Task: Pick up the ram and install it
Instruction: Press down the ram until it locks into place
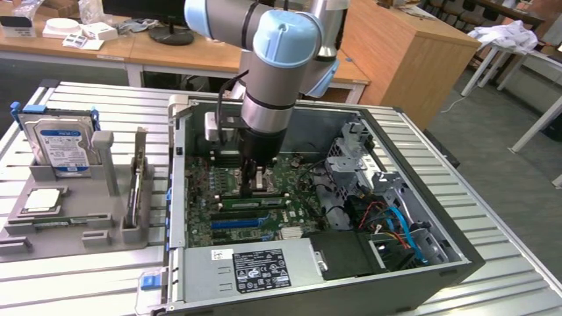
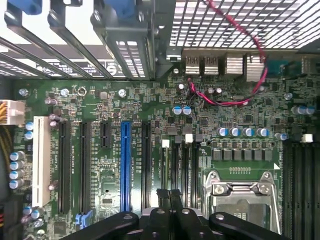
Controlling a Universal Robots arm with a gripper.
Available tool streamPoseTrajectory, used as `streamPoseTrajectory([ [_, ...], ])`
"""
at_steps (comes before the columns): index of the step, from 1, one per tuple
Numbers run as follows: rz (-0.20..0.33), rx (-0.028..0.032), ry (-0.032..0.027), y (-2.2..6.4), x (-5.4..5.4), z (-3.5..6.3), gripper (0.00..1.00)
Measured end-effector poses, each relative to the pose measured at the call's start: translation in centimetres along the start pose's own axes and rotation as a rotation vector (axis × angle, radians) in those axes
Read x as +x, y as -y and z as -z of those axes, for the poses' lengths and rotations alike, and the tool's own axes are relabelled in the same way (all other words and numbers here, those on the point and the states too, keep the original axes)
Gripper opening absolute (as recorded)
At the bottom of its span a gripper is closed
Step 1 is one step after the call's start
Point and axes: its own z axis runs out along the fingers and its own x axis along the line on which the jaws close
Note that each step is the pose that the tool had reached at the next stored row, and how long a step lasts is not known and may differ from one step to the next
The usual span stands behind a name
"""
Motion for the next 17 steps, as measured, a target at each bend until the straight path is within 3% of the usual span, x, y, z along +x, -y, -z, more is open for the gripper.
streamPoseTrajectory([
  [17,0.0,0.0,0.0,-0.11,0.0,4.37,0.11],
])
